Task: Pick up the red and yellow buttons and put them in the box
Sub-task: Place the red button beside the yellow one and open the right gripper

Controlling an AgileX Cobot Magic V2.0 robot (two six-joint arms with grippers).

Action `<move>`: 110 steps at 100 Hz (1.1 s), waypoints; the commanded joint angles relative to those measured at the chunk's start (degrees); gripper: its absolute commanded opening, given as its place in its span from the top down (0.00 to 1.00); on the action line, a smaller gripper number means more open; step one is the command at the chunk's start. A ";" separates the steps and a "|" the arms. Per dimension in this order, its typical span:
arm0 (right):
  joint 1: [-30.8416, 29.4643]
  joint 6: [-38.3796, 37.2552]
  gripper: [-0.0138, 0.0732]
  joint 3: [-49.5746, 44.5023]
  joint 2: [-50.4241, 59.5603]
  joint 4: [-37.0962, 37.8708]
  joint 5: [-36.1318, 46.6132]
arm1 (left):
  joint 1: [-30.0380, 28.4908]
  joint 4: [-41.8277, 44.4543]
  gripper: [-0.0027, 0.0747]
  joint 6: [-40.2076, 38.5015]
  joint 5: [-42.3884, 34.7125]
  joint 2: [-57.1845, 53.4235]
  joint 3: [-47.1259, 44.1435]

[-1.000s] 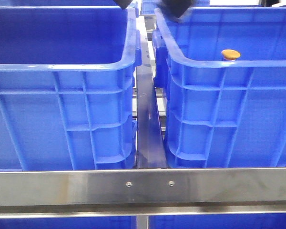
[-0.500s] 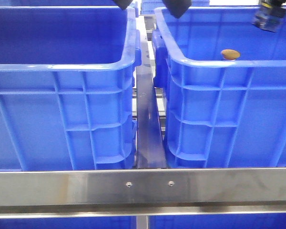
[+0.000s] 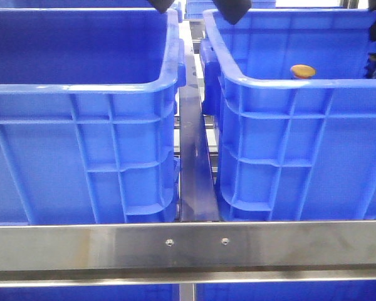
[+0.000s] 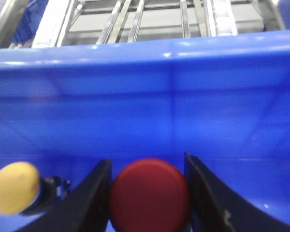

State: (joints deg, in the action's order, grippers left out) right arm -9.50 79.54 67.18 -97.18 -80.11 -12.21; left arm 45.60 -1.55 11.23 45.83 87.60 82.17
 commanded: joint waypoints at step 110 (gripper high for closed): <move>0.14 0.58 0.32 8.46 -9.24 -1.85 -5.08 | 0.46 -0.38 0.07 -0.13 -3.22 -1.86 1.76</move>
State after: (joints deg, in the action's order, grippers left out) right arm -9.50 79.61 73.93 -109.11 -81.01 -15.88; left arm 45.60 -1.55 11.23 45.83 87.60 82.17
